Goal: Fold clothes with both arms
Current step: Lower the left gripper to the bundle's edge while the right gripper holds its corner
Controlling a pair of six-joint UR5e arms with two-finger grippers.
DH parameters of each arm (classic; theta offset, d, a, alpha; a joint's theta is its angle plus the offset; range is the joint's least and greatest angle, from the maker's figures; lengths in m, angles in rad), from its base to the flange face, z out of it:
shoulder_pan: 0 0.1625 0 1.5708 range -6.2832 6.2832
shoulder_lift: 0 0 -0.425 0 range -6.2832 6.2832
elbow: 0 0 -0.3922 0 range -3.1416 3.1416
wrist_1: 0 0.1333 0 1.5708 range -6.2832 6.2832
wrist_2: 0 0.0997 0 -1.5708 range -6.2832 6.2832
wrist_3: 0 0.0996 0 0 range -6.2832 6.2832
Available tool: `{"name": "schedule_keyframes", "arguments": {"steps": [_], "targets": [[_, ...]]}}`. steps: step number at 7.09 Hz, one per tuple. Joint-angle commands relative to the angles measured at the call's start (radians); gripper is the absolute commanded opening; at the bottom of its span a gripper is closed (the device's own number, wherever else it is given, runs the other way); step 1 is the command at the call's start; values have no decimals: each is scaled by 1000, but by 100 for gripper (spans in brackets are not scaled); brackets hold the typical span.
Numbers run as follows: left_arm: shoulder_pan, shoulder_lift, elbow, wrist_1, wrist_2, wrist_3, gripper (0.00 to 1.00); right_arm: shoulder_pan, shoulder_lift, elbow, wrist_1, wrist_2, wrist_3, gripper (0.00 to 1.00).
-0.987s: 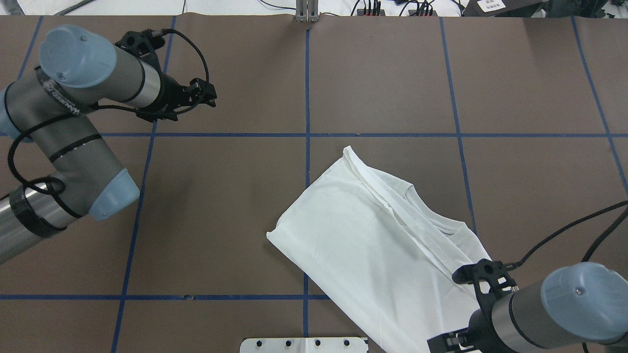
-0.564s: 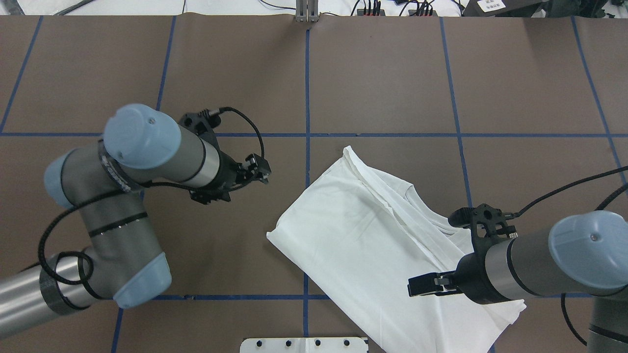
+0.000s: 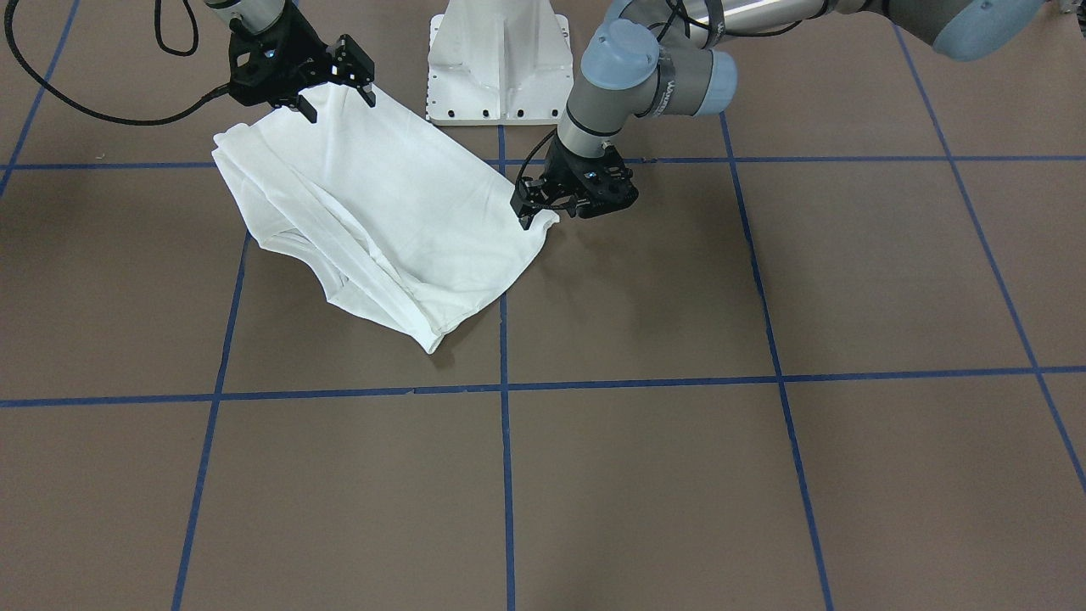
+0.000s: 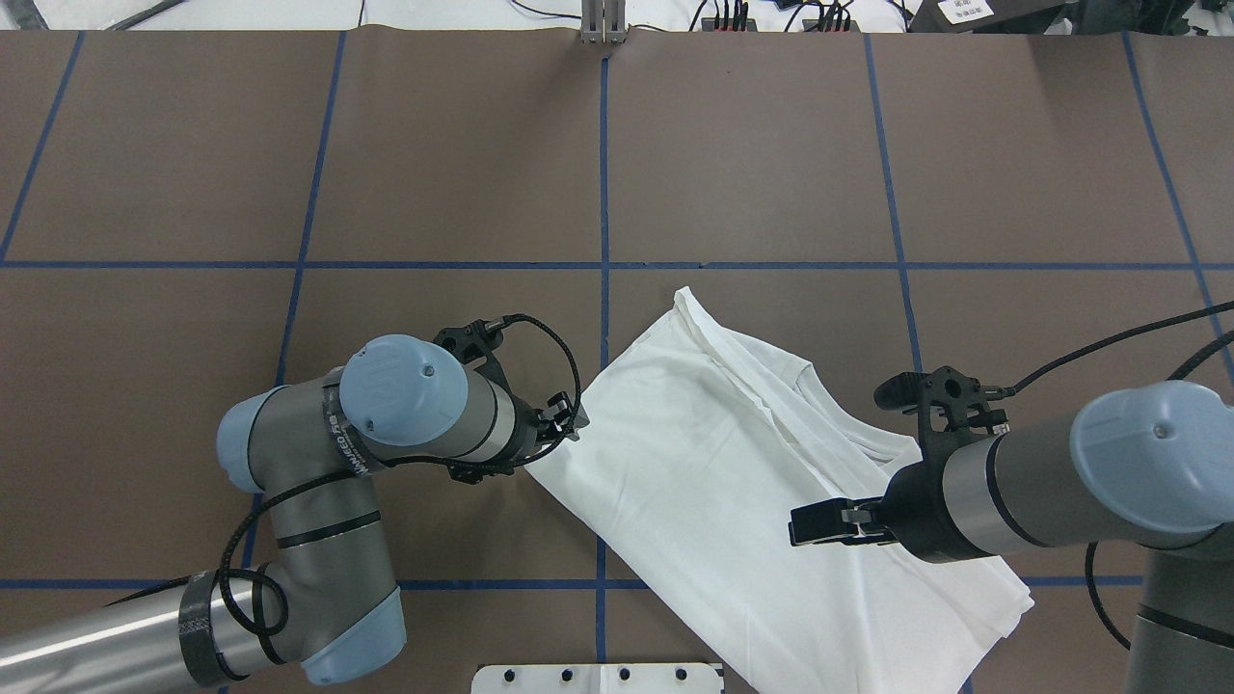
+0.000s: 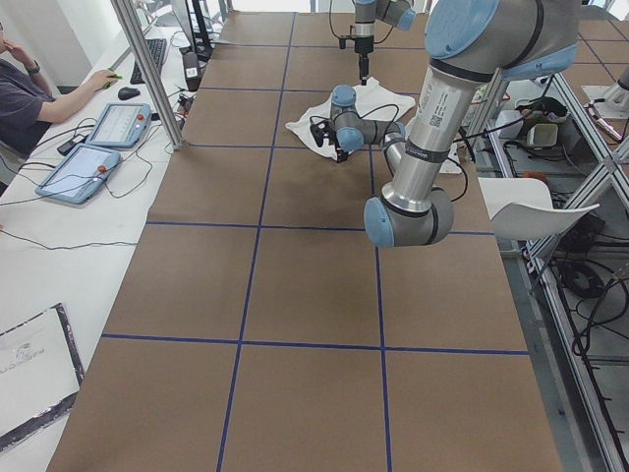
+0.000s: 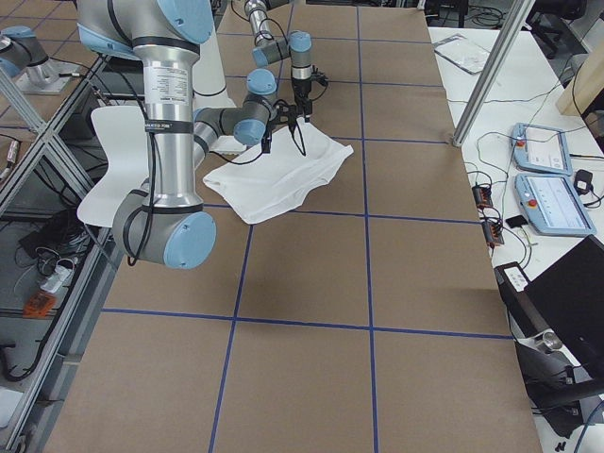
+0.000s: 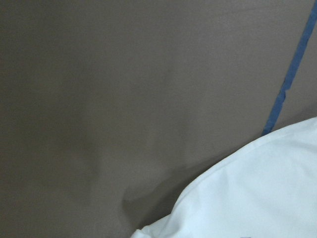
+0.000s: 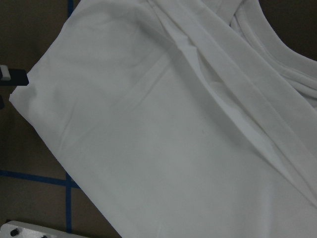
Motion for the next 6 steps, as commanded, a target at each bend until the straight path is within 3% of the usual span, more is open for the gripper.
{"name": "schedule_keyframes", "arguments": {"steps": [1, 3, 4, 5, 6], "targets": [[8, -1, 25, -13, 1, 0, 83, 5, 1, -4, 0, 0, 0, 100], [14, -2, 16, -10, 1, -1, 81, 8, 1, -4, 0, 0, 0, 100], [14, -2, 6, -6, -2, -1, 56, 8, 1, -6, 0, 0, 0, 100], [13, 2, 0, -4, -5, -1, 21, 8, -1, -6, 0, 0, 0, 100], [13, 9, -1, -12, -6, 3, 0, 14, -2, -6, 0, 0, 0, 100]]}}
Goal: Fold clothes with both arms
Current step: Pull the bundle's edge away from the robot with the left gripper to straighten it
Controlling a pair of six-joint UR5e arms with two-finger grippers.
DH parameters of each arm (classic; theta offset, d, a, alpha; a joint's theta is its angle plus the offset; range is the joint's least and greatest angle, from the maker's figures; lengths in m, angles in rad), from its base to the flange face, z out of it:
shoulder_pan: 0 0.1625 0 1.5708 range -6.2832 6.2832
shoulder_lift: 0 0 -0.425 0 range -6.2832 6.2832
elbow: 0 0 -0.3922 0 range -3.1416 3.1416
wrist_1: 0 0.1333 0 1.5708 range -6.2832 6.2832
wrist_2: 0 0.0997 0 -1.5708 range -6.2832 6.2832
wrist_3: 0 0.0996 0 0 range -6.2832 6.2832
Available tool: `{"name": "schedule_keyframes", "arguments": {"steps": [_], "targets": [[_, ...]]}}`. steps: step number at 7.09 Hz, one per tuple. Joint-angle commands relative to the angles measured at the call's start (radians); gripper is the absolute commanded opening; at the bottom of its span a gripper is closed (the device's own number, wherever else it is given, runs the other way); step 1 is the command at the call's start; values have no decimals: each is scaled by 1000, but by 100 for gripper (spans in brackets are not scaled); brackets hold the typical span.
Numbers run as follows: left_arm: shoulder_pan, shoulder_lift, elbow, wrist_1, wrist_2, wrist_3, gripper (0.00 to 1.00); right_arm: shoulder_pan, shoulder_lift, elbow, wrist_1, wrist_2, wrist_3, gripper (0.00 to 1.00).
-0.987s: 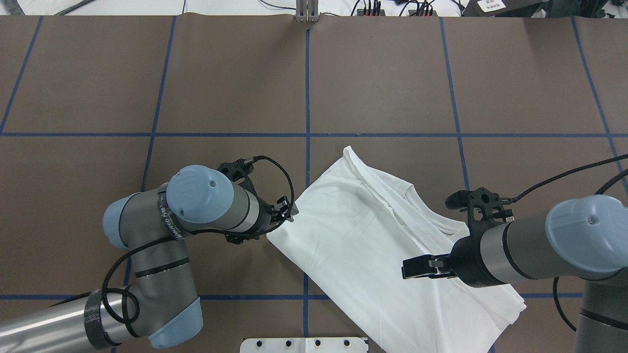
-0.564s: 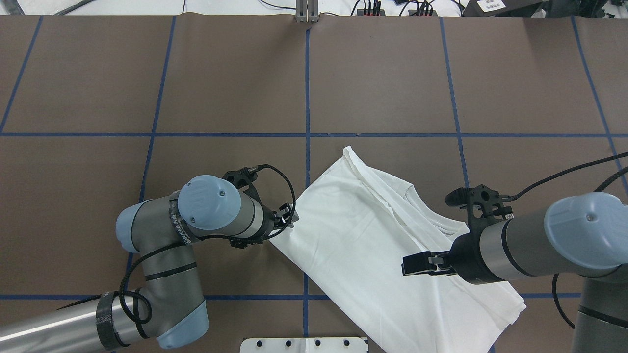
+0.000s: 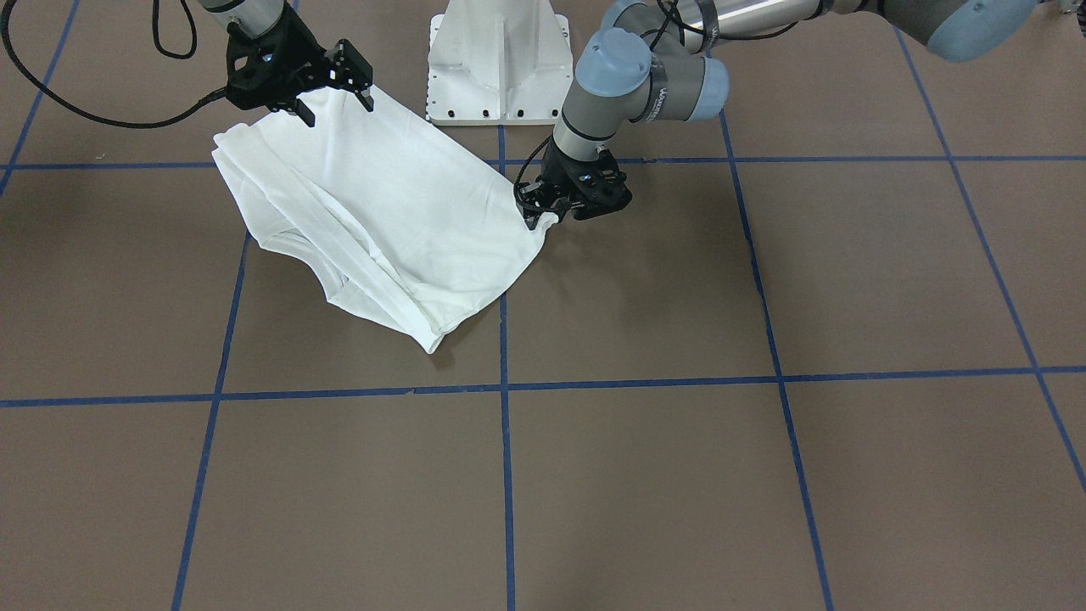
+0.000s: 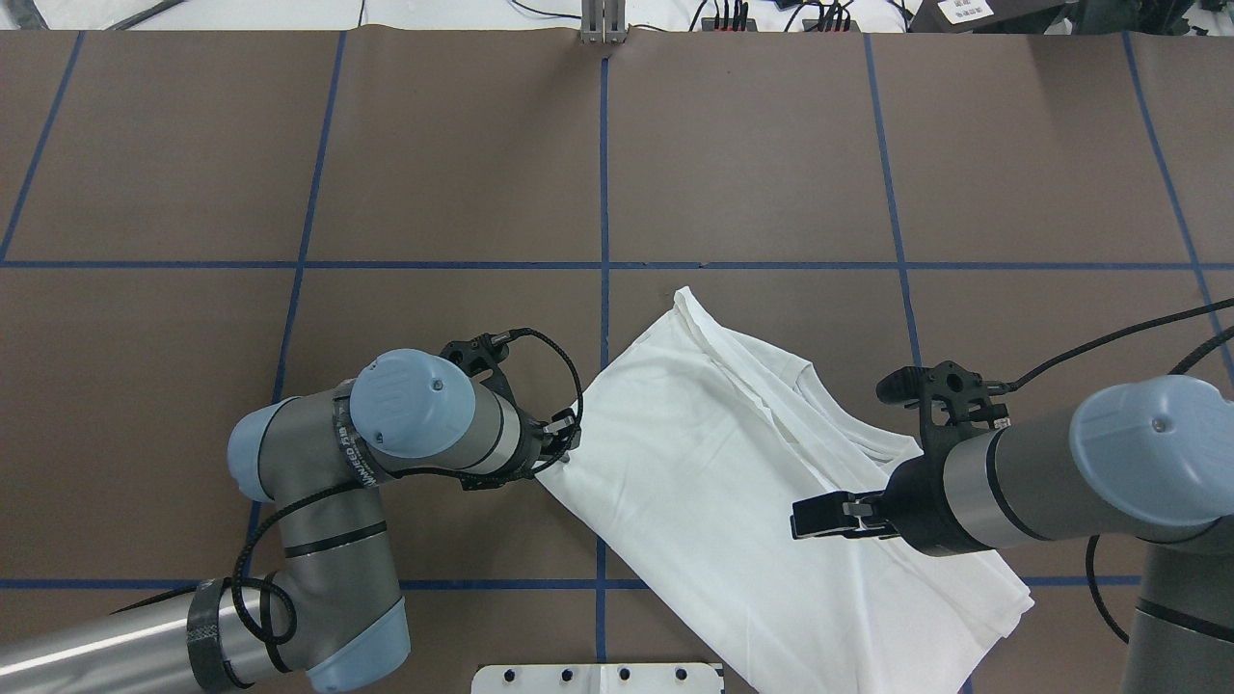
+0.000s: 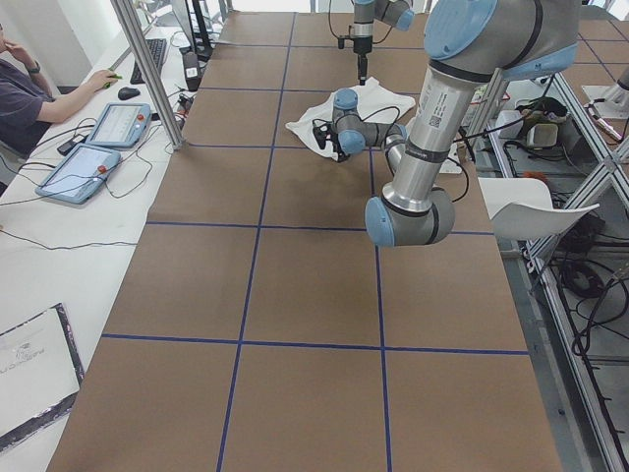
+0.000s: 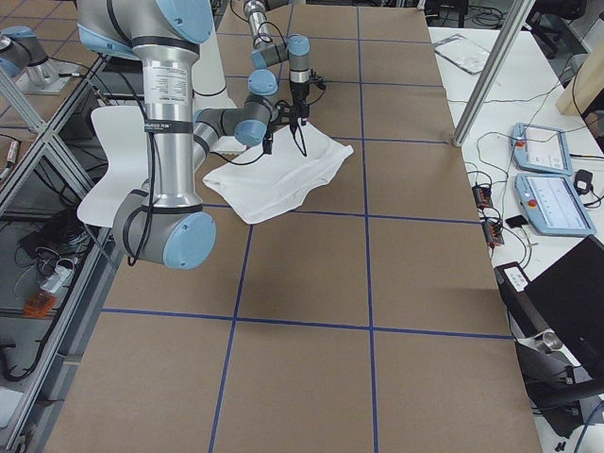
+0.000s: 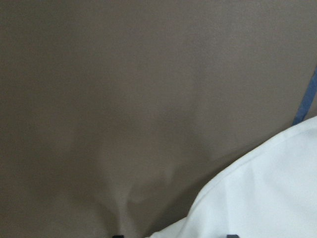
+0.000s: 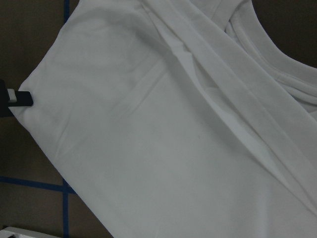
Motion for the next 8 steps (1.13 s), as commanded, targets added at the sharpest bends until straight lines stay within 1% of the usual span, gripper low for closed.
{"name": "schedule_keyframes", "arguments": {"steps": [1, 2, 3, 5, 6, 7, 8], "targets": [[0, 2, -15, -5, -3, 10, 0, 8, -2, -2, 0, 0, 0, 100], [0, 5, -47, 0, -10, 2, 0, 17, -2, -3, 0, 2, 0, 100], [-8, 6, -54, 3, -9, 1, 0, 30, 0, -8, 0, 2, 0, 100], [-112, 5, -16, 6, -6, 8, 0, 43, 6, -22, 2, 0, 0, 100], [-187, -8, 36, -3, -4, 19, 0, 50, 6, -23, 2, 0, 0, 100], [-259, -62, 123, -6, 8, 99, 0, 57, 8, -25, 2, -2, 0, 100], [-311, -133, 223, -40, 16, 147, 0, 60, 8, -31, 3, 0, 0, 100]]}}
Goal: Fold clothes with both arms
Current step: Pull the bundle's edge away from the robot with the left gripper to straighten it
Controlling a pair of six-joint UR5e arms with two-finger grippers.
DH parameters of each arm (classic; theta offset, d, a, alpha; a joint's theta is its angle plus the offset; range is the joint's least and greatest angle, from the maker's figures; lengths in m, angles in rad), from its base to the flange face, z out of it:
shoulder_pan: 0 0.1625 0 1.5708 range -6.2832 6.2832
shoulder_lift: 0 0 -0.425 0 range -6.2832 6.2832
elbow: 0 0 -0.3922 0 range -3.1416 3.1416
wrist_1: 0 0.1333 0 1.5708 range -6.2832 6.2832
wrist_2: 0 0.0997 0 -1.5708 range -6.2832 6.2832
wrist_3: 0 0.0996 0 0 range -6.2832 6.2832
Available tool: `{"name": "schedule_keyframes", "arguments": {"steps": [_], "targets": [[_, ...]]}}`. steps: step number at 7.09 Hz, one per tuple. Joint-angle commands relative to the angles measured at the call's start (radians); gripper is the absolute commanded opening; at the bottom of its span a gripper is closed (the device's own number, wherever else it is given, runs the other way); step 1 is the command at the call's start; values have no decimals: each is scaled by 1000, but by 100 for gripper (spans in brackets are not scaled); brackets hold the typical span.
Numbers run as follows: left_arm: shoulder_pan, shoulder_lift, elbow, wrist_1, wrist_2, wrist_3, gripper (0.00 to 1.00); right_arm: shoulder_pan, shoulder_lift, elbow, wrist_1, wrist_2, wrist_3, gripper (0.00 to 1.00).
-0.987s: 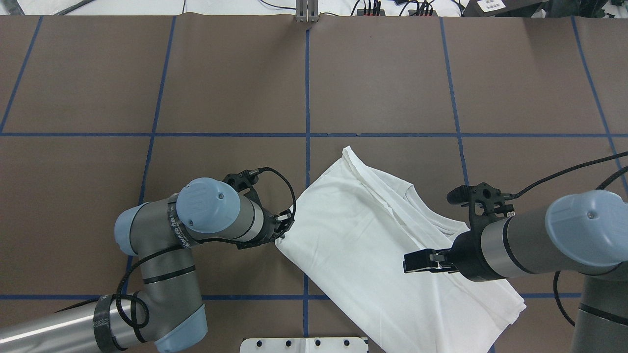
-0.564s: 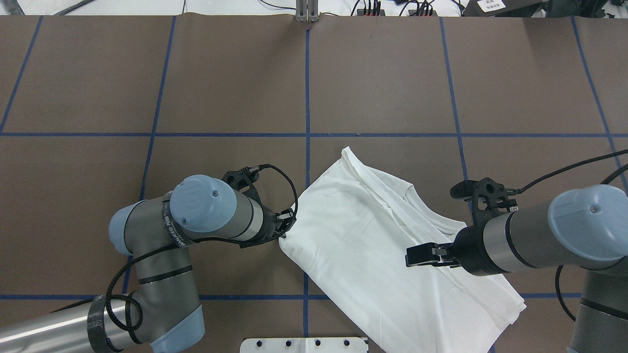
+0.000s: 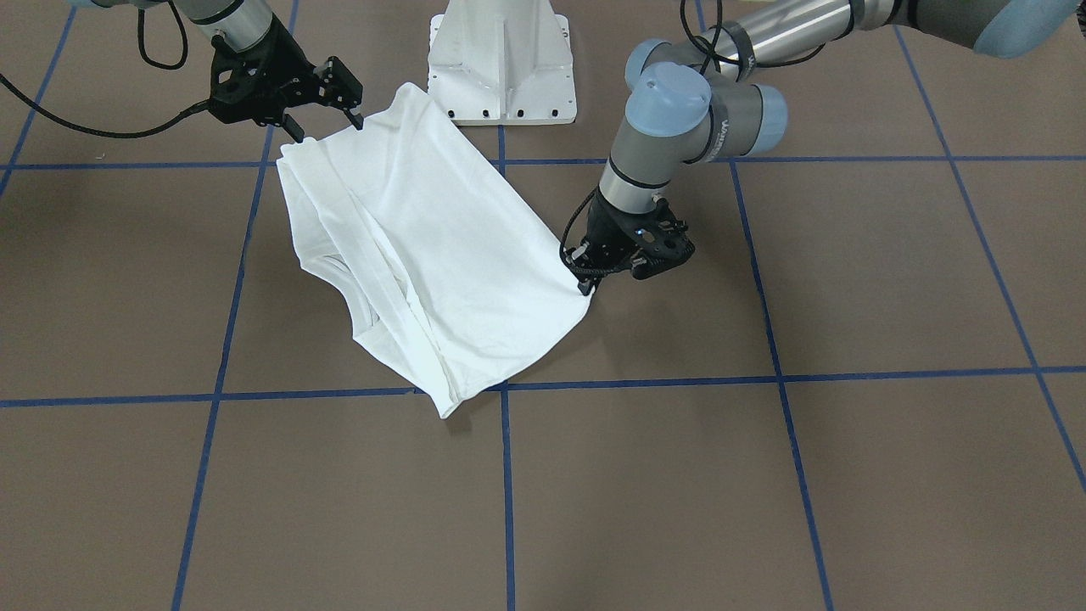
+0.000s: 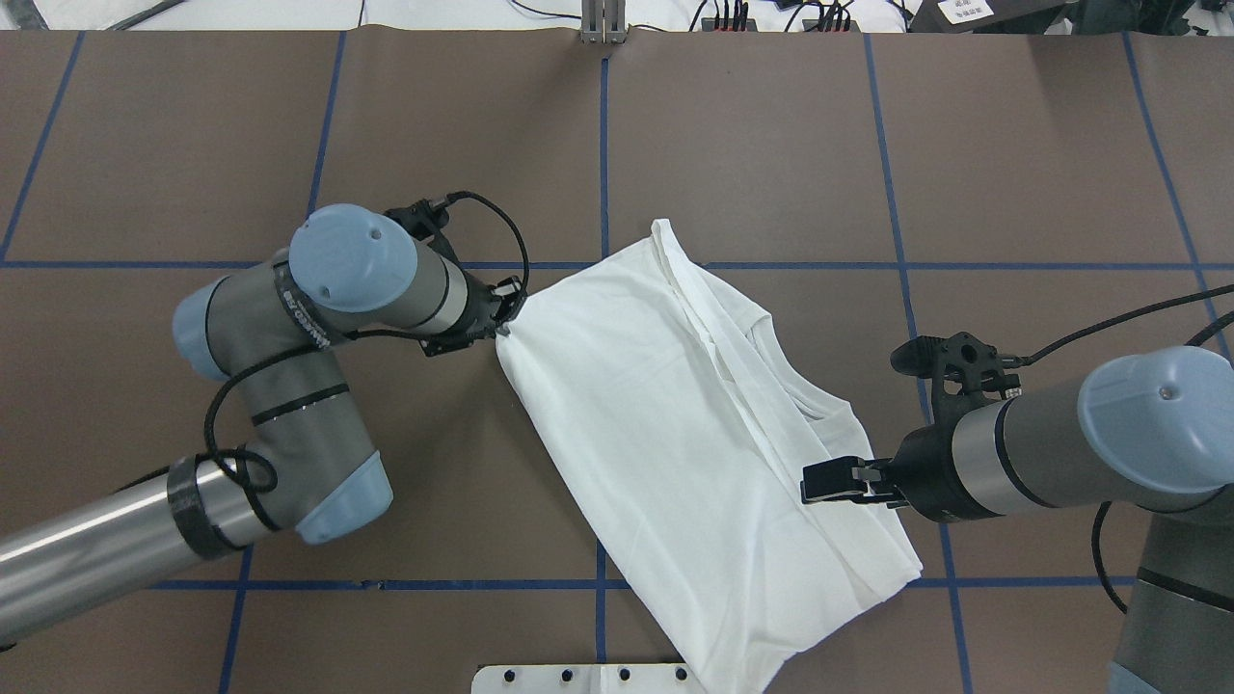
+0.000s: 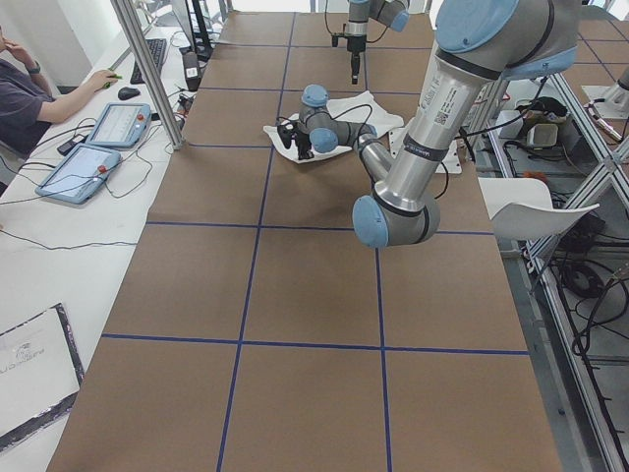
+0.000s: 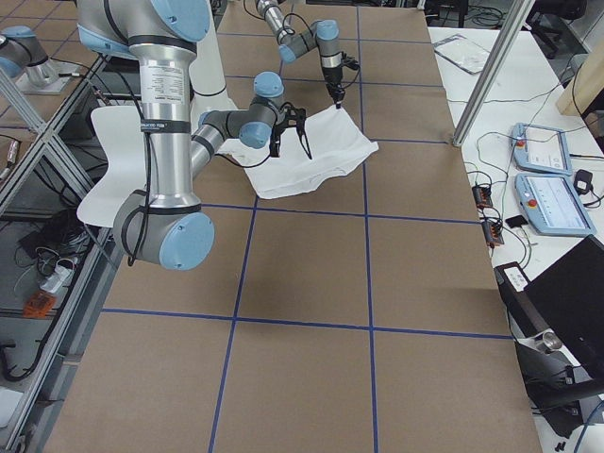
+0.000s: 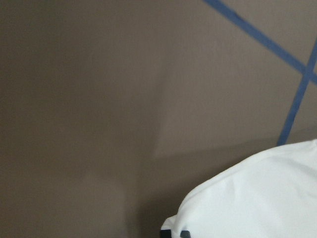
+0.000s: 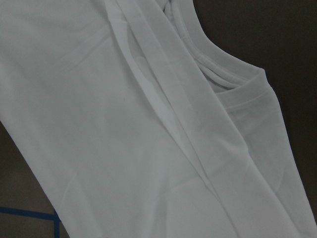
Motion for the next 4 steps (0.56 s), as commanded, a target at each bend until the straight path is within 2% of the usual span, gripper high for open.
{"name": "schedule_keyframes", "arguments": {"steps": [1, 2, 3, 4], "targets": [[-87, -140, 277, -157, 17, 80, 0, 7, 2, -7, 1, -1, 0, 100], [-88, -235, 470, -319, 105, 80, 0, 13, 21, -7, 1, -1, 0, 100], [-89, -280, 572, -427, 159, 136, 0, 16, 28, -10, 1, -2, 0, 100], [-89, -282, 600, -479, 213, 191, 0, 18, 39, -13, 1, -10, 0, 100]]}}
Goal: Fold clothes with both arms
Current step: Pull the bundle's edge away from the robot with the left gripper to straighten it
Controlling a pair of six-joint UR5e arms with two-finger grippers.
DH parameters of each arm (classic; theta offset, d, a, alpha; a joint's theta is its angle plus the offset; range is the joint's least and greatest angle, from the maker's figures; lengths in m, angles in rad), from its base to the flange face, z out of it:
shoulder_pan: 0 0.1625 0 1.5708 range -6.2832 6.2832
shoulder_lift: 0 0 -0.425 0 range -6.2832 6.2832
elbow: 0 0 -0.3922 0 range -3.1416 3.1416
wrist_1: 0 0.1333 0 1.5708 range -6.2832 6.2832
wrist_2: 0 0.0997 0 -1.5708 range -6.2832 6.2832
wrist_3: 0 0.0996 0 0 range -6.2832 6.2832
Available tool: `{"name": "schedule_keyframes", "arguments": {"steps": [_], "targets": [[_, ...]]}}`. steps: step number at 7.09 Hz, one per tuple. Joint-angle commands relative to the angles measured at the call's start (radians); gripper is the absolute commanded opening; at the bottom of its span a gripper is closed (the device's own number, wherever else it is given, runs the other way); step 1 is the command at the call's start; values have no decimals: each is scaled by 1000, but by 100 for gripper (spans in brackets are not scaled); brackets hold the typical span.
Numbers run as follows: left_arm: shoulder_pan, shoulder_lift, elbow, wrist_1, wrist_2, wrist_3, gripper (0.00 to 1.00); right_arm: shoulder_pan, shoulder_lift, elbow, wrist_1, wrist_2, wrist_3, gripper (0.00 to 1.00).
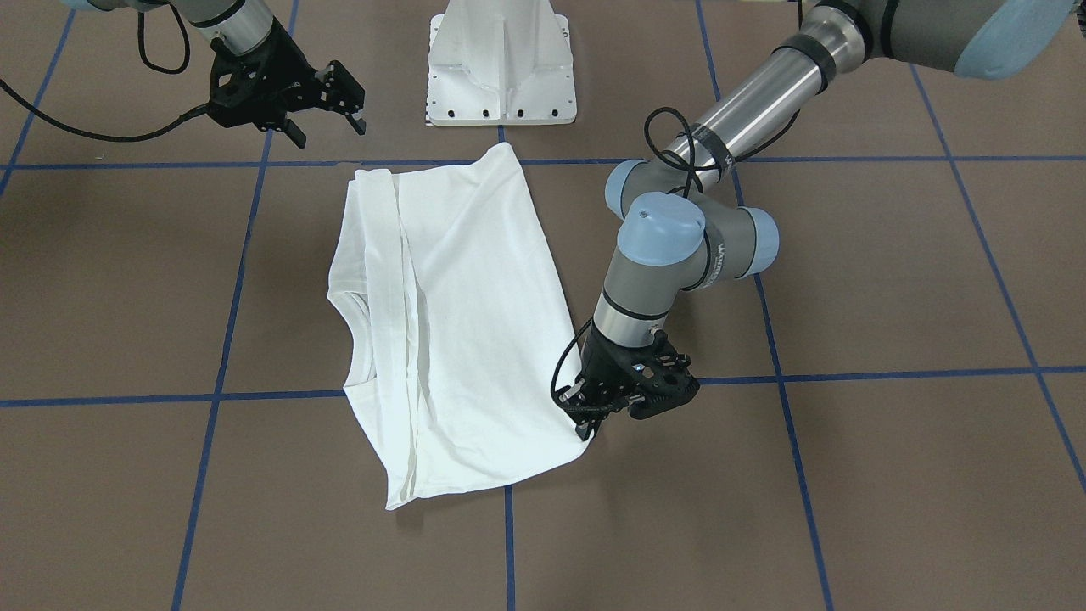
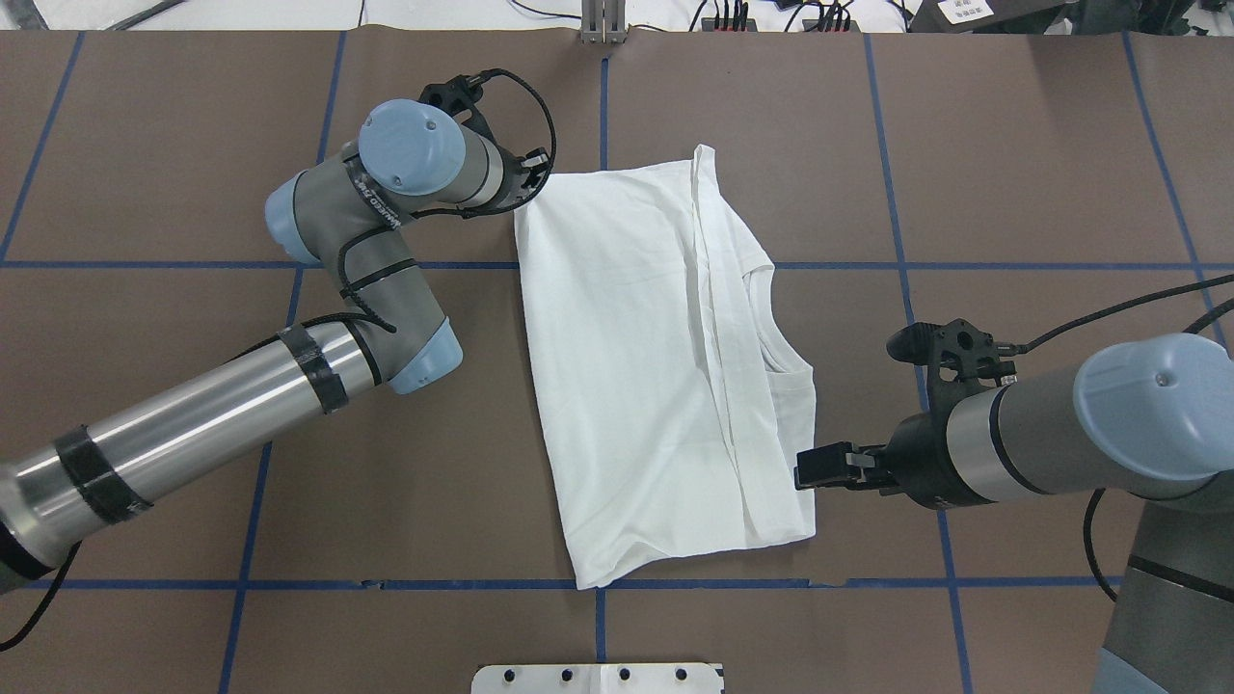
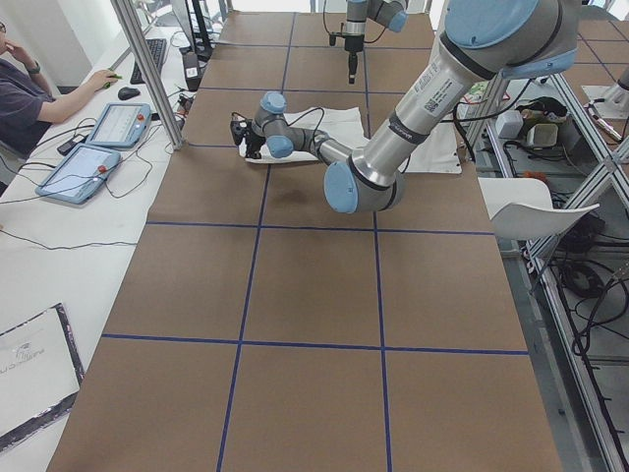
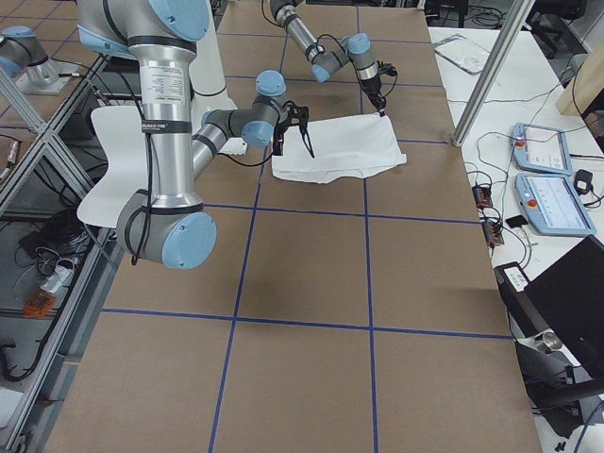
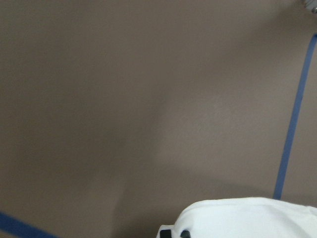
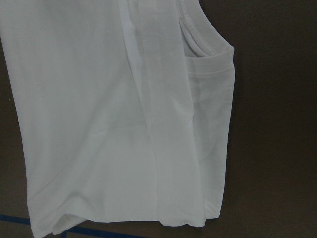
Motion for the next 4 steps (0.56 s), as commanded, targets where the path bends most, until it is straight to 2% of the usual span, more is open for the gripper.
{"name": "schedule_keyframes", "arguments": {"steps": [1, 2, 3, 4], "targets": [[-3, -28, 120, -175, 73, 69, 0, 1, 15, -5, 0, -12, 0, 100], [-3, -33, 137, -203, 124, 131, 0, 1, 18, -5, -1, -18, 0, 100], [-5, -33, 142, -205, 125, 157, 0, -2, 18, -6, -2, -28, 0, 100], [-6, -33, 142, -205, 128, 159, 99, 0, 52, -37, -2, -46, 0, 100]]}}
